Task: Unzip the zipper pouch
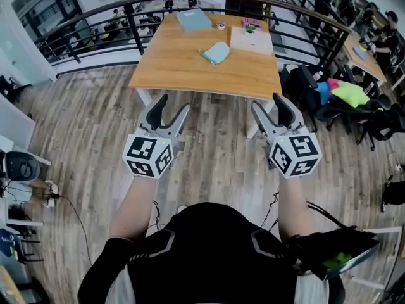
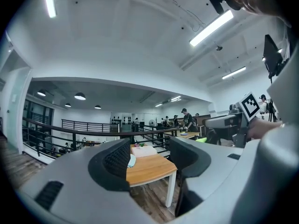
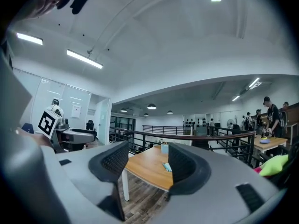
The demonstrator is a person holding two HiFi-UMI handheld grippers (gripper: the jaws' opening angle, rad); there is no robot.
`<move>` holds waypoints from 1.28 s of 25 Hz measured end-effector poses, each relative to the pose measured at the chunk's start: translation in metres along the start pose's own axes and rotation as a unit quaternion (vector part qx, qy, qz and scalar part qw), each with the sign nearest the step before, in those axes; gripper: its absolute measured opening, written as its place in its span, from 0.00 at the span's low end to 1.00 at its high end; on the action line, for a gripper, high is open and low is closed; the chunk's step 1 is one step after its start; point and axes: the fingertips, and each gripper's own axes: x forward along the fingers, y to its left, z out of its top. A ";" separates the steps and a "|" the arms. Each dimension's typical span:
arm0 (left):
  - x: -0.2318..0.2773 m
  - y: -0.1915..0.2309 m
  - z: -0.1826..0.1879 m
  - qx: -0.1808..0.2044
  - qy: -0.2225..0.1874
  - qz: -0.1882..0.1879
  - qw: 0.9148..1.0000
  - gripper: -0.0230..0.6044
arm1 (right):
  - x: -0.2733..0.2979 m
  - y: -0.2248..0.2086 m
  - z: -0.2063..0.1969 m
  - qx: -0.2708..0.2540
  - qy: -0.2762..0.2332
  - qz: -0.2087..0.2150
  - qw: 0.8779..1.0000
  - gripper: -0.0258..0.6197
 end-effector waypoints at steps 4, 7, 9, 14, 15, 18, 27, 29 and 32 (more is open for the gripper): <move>0.007 -0.008 0.000 0.003 -0.001 0.007 1.000 0.46 | -0.003 -0.011 -0.003 0.001 0.000 0.001 1.000 0.47; 0.012 -0.014 -0.001 0.001 0.001 0.011 1.000 0.46 | -0.008 -0.019 -0.006 0.002 0.000 0.004 1.000 0.47; 0.016 -0.015 0.003 0.004 0.000 0.017 1.000 0.46 | -0.008 -0.023 -0.005 0.006 -0.004 0.008 1.000 0.47; 0.034 -0.031 0.000 0.007 0.000 0.025 1.000 0.46 | -0.014 -0.043 -0.011 0.001 -0.001 0.022 1.000 0.47; 0.036 -0.034 -0.001 0.008 0.000 0.025 1.000 0.46 | -0.014 -0.046 -0.012 0.000 -0.003 0.025 1.000 0.47; 0.041 -0.040 -0.006 0.018 0.007 0.031 0.999 0.46 | -0.011 -0.054 -0.017 0.001 -0.004 0.032 0.999 0.47; 0.090 -0.018 -0.019 0.012 0.006 0.011 1.000 0.46 | 0.033 -0.068 -0.032 0.002 0.012 0.037 0.999 0.47; 0.105 0.000 -0.021 0.009 0.004 0.002 1.000 0.46 | 0.054 -0.066 -0.035 -0.002 0.018 0.036 0.999 0.47; 0.128 0.031 -0.019 0.008 -0.004 -0.008 1.000 0.46 | 0.088 -0.066 -0.033 -0.014 0.025 0.032 0.999 0.47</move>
